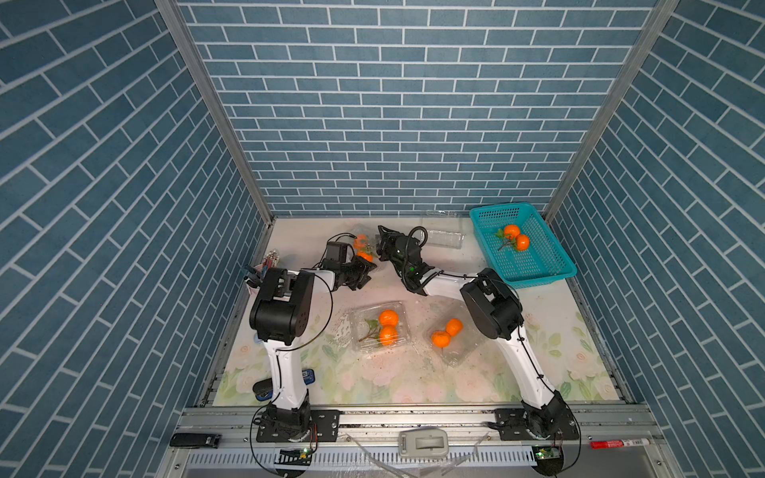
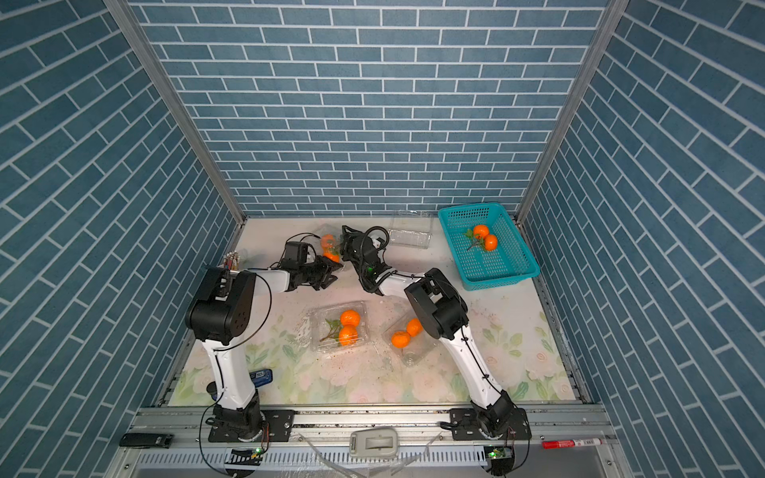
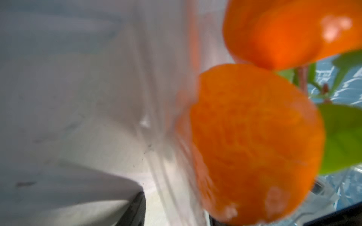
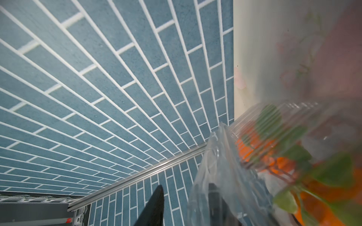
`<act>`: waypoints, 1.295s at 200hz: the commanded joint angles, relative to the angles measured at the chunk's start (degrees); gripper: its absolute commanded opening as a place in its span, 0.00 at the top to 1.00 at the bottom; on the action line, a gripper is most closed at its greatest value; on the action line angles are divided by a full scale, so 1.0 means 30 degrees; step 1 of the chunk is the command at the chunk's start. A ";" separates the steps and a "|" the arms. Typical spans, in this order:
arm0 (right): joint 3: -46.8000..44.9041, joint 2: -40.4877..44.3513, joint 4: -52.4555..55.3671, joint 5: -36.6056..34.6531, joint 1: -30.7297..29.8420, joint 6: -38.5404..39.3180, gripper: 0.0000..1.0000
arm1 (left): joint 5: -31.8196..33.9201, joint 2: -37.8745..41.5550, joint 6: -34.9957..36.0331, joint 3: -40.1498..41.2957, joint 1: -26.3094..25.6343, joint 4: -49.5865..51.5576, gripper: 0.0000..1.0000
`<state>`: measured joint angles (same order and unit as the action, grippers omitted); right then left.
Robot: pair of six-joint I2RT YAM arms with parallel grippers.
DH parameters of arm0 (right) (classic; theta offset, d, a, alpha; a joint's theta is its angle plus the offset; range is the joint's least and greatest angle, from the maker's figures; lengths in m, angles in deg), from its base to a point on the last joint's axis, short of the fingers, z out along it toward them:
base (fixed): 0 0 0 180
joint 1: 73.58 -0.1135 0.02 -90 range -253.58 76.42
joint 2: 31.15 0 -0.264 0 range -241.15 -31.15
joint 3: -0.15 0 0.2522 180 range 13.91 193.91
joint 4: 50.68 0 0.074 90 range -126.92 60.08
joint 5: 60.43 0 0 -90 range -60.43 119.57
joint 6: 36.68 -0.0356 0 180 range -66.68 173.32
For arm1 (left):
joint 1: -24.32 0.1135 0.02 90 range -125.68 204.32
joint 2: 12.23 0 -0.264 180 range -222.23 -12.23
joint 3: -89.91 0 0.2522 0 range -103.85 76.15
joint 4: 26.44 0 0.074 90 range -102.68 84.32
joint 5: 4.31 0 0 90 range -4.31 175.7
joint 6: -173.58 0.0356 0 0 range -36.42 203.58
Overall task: Take oranges out of containers
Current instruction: Open the packing box at the center of the board.
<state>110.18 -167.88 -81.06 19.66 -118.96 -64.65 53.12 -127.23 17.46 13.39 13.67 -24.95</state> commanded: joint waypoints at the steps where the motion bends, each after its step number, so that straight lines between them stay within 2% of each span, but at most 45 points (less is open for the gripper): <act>1: 0.0613 -0.0327 0.0129 -0.0884 -0.0020 -0.4119 0.62 | 0.0137 -0.0456 0.0407 -0.0235 -0.0169 0.0898 0.46; 41: 0.0311 -0.0326 0.0159 -0.0778 0.0099 -0.4081 0.63 | -0.0111 -0.0303 0.0248 -0.0332 -0.0114 0.0725 0.45; 73: -0.0827 0.0223 -0.0008 0.0059 0.0464 -0.2824 0.61 | -0.0506 0.0286 0.0698 -0.0889 0.0251 0.0579 0.41; 118: -0.2419 0.1251 0.0824 0.2097 0.1108 -0.0305 0.57 | -0.0698 0.0745 0.0821 -0.0957 0.0614 0.0581 0.33; 154: -0.3360 0.1540 0.0708 0.3569 0.1554 0.0725 0.52 | -0.0680 0.0833 0.0869 -0.1125 0.0867 0.0778 0.26; 191: -0.3627 0.1732 0.0541 0.5831 0.2134 0.2059 0.50 | -0.0772 0.0986 0.0786 -0.1111 0.1328 0.0701 0.20; 259: -0.3101 0.1806 0.0940 0.8482 0.2499 0.3730 0.48 | -0.0888 0.1265 0.0906 -0.1226 0.1442 0.0714 0.07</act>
<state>99.97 -165.28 -78.52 40.38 -111.73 -56.94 51.00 -125.18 19.12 11.03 17.82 -23.64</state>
